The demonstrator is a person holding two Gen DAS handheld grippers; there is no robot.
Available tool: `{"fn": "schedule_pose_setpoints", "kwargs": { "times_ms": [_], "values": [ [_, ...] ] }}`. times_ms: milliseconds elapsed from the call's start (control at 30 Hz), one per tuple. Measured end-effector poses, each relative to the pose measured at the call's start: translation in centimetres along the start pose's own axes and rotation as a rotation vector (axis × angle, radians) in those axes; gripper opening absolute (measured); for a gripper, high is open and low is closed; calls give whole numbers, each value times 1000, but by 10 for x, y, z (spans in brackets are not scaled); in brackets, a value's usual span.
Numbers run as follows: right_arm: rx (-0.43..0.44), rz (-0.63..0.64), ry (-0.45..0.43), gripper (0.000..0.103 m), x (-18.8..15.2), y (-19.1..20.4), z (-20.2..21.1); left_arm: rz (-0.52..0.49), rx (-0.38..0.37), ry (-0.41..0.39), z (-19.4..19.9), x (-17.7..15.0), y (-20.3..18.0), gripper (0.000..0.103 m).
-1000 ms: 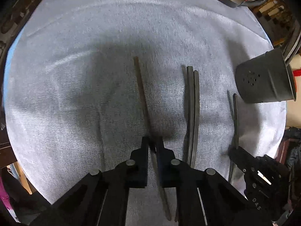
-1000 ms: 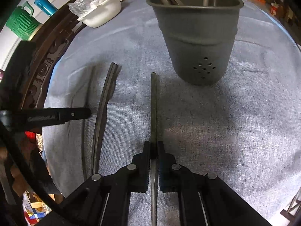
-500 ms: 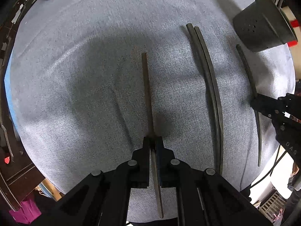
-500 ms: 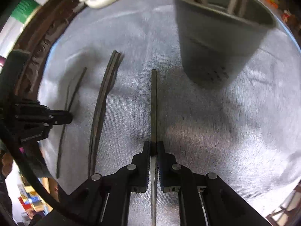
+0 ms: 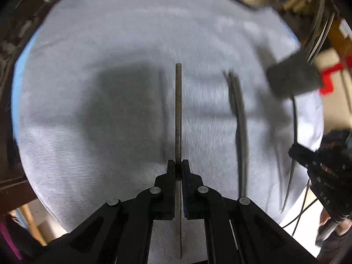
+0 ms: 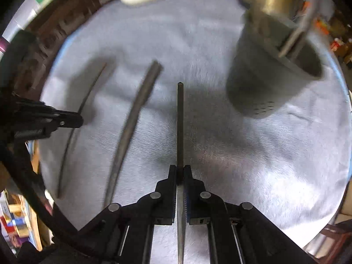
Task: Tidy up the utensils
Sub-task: 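Lift both held chopsticks upright and carry them toward the grey cup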
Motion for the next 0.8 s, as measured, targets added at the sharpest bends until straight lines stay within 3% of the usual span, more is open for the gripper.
{"fn": "schedule_pose_setpoints", "kwargs": {
  "times_ms": [233, 367, 500, 800],
  "values": [
    [-22, -329, -282, 6, 3, -72, 55, 46, -15, -445, 76, 7, 5, 5],
    [-78, -477, -465, 6, 4, -106, 80, 33, 11, -607, 92, 6, -6, 5],
    [-113, -599, -585, 6, 3, -126, 84, 10, 49, -658, 83, 4, -17, 5],
    [-159, -600, -656, 6, 17, -134, 80, -6, 77, -675, 74, 8, -33, 5]
  ]
}}
Point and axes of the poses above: each gripper's, at about its wrist camera, not at the fingertips, and z roughly against the way its jaws point, y to its left, x to its top, the point moved 7 cm from there along -z, roughly the way its jaws point, and after that the axes turned 14 degrees about -x, right-handed, at the moved point
